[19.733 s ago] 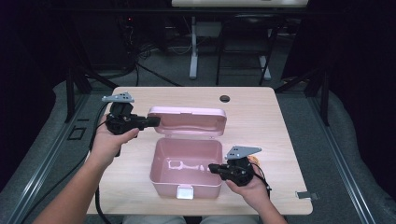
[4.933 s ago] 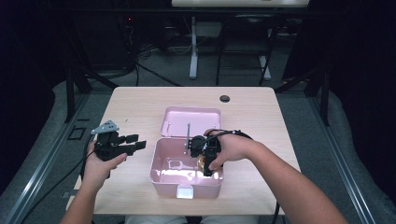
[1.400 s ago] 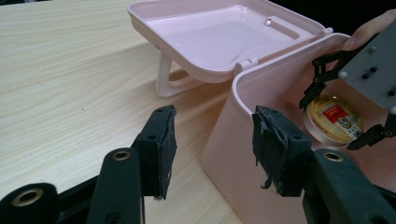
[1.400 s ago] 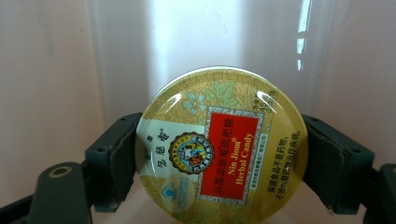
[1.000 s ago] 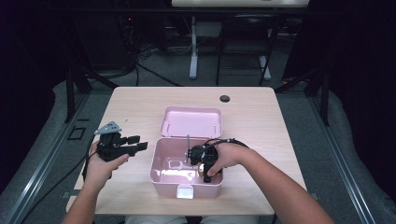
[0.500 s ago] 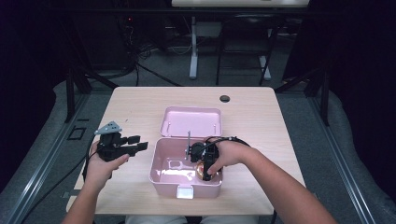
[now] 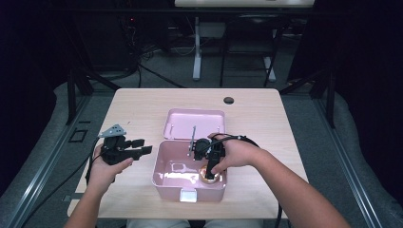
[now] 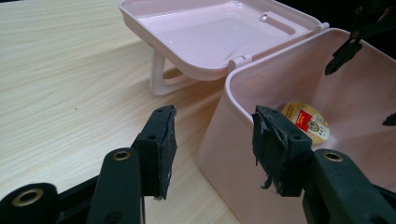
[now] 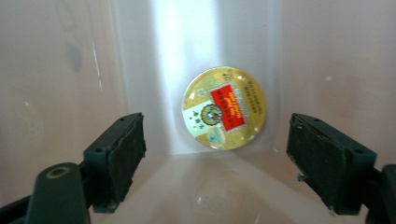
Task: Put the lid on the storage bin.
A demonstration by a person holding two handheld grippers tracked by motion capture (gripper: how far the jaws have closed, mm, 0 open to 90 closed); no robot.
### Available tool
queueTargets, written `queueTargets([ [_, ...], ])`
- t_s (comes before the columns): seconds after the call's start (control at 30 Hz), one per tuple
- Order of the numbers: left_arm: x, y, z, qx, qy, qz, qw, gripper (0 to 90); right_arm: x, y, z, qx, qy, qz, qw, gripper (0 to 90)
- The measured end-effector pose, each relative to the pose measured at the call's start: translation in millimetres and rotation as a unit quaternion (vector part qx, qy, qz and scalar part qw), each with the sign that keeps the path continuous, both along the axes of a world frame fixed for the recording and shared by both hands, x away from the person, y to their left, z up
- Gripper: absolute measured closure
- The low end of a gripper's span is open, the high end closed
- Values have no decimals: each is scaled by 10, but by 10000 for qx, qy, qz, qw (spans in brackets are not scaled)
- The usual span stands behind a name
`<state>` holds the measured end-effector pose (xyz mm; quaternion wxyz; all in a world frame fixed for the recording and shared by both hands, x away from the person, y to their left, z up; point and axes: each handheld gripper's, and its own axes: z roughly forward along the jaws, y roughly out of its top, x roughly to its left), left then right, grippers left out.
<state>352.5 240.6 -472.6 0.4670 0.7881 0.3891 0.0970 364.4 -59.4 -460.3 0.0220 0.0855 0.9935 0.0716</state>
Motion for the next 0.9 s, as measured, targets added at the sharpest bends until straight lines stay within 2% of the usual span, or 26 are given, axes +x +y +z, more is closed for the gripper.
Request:
queueTargets([
  [0.1,-5,-3,6,-22,-11,-21,10000,494,4,-55,80,188,-148,-199,9995,211],
  [0.17,-9,-7,11,-23,-15,-31,10000,503,19,-123,141,383,-227,-429,9981,218],
  [0.3,-17,-24,13,-34,-26,-80,10000,523,33,-204,209,553,-346,-641,9958,222],
  [0.47,-28,-54,13,-5,-32,-152,9999,545,63,-310,270,857,-468,-942,9908,238],
  [0.7,-38,-85,9,-33,5,-236,9997,579,114,-424,266,931,-628,-1250,9858,238],
  [0.9,-55,-124,16,-47,59,-343,9994,604,182,-505,323,974,-556,-1575,9811,245],
])
